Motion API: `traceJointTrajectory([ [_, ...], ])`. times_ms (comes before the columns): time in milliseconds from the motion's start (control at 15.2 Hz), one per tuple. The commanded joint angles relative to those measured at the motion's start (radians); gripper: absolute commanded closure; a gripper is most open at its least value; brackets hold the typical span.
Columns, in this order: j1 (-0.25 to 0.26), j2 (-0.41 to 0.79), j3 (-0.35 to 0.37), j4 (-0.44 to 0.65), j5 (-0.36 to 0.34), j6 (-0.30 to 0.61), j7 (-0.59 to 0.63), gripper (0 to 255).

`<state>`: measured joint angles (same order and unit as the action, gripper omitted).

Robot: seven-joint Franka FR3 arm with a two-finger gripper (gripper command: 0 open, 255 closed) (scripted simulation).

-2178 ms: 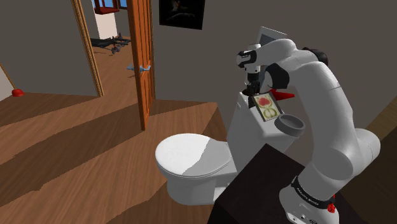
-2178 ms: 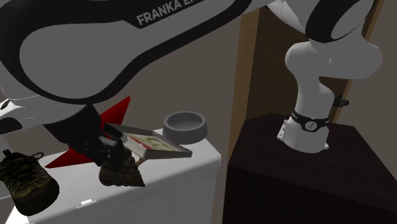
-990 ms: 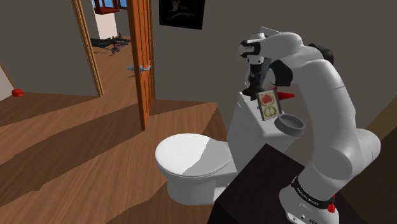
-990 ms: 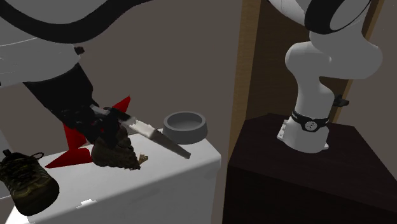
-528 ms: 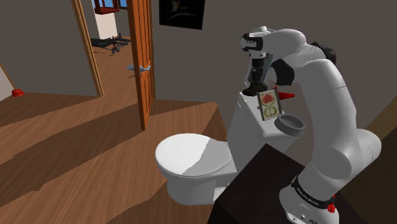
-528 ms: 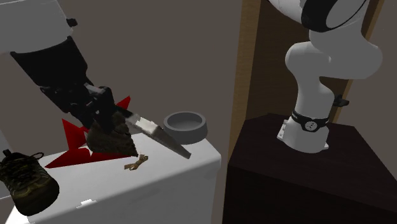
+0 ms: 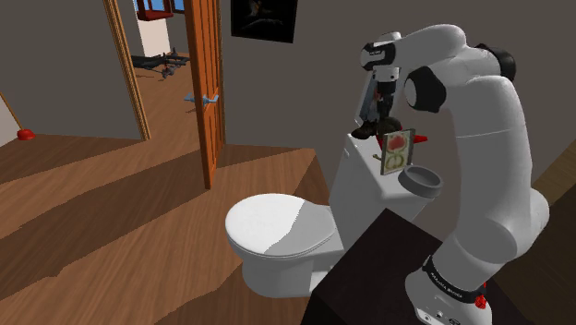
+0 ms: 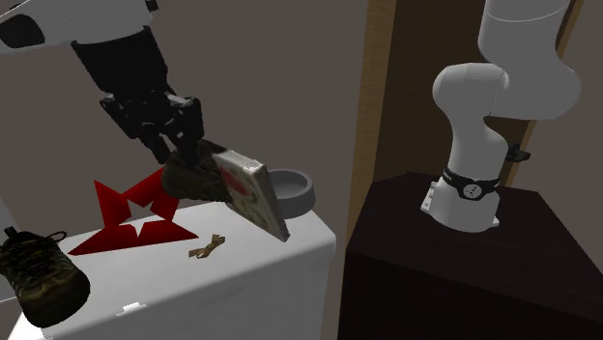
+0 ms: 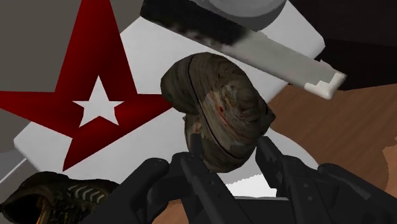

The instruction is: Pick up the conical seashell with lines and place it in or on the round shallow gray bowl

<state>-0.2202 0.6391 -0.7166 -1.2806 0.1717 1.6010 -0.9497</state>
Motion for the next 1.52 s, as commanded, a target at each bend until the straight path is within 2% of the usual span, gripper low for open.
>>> traceJointTrajectory([
  [0,0.039,-0.084,-0.029,-0.124,-0.038,0.044,-0.013,255],
  [264,0.103,-0.240,-0.084,-0.325,-0.124,0.113,-0.024,255],
  [594,0.163,-0.437,-0.148,-0.523,-0.260,0.164,-0.011,255],
  [858,0.187,-0.607,-0.182,-0.647,-0.393,0.173,0.019,255],
  [1056,0.180,-0.721,-0.186,-0.714,-0.484,0.163,0.042,255],
  [1452,0.173,-0.689,-0.194,-0.773,-0.468,0.245,0.041,255],
])
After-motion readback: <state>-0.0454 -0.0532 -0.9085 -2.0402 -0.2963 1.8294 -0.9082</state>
